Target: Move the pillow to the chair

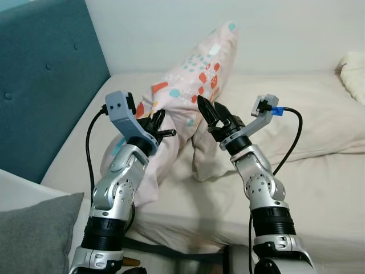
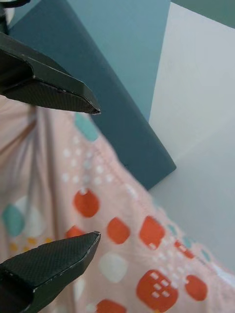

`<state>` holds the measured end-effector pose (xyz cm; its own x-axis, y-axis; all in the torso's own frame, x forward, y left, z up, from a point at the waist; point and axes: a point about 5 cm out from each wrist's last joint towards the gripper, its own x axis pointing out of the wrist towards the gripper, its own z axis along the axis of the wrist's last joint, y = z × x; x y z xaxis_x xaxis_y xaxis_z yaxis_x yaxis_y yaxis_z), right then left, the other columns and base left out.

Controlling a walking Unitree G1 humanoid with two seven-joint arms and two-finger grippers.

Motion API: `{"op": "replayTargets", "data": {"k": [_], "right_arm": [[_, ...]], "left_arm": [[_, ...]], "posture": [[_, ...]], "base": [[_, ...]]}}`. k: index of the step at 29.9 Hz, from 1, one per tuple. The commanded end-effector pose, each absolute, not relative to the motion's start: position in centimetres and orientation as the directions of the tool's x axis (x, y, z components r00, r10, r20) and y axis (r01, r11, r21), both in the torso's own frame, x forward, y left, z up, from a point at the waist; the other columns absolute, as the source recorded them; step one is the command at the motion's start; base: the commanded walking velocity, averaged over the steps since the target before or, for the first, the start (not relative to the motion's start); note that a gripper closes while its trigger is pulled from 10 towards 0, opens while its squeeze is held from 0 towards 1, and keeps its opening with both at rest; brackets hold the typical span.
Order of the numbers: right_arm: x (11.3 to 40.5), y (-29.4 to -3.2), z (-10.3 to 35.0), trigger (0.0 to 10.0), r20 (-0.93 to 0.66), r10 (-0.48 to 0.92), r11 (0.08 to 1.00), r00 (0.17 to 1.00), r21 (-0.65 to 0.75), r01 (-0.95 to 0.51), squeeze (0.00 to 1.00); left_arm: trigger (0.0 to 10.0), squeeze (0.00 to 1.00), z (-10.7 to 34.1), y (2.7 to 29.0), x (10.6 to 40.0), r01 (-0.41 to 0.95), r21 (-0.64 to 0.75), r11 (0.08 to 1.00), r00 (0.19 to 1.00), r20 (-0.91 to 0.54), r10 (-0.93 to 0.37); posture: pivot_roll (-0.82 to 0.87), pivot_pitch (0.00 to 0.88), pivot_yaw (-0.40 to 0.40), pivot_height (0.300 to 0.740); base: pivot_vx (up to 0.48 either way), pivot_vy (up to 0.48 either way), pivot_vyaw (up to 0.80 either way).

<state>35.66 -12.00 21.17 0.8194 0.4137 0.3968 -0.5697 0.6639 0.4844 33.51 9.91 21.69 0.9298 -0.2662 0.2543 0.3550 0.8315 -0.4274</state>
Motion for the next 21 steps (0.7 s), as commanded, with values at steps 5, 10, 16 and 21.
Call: {"op": "replayTargets", "data": {"k": [5,10,16,21], "right_arm": [[35.70,-11.64,20.85,10.0,0.393,0.422,0.656,0.817,0.489,-0.575,0.00],[35.82,-11.66,20.95,10.0,0.400,0.422,0.654,0.814,0.487,-0.579,0.00],[35.91,-11.68,21.00,10.0,0.408,0.419,0.655,0.811,0.483,-0.581,0.00],[35.96,-11.75,21.05,10.0,0.411,0.418,0.657,0.810,0.479,-0.582,0.00]], "left_arm": [[10.0,0.00,21.88,10.17,33.13,0.377,-0.379,0.845,0.915,0.291,-0.278],[10.0,0.00,21.83,10.06,32.95,0.381,-0.366,0.849,0.914,0.292,-0.284],[10.0,0.00,22.16,10.09,32.94,0.387,-0.353,0.852,0.908,0.309,-0.285],[10.0,0.00,22.57,9.89,33.10,0.394,-0.354,0.848,0.902,0.328,-0.282]], "posture": [[-0.04,0.000,0.097,0.626],[-0.04,0.000,0.096,0.636],[-0.03,0.000,0.098,0.666],[-0.04,0.000,0.096,0.685]], "base": [[-0.221,0.000,0.00],[0.000,0.000,0.00],[0.000,0.000,0.00],[0.000,0.000,0.00]]}}
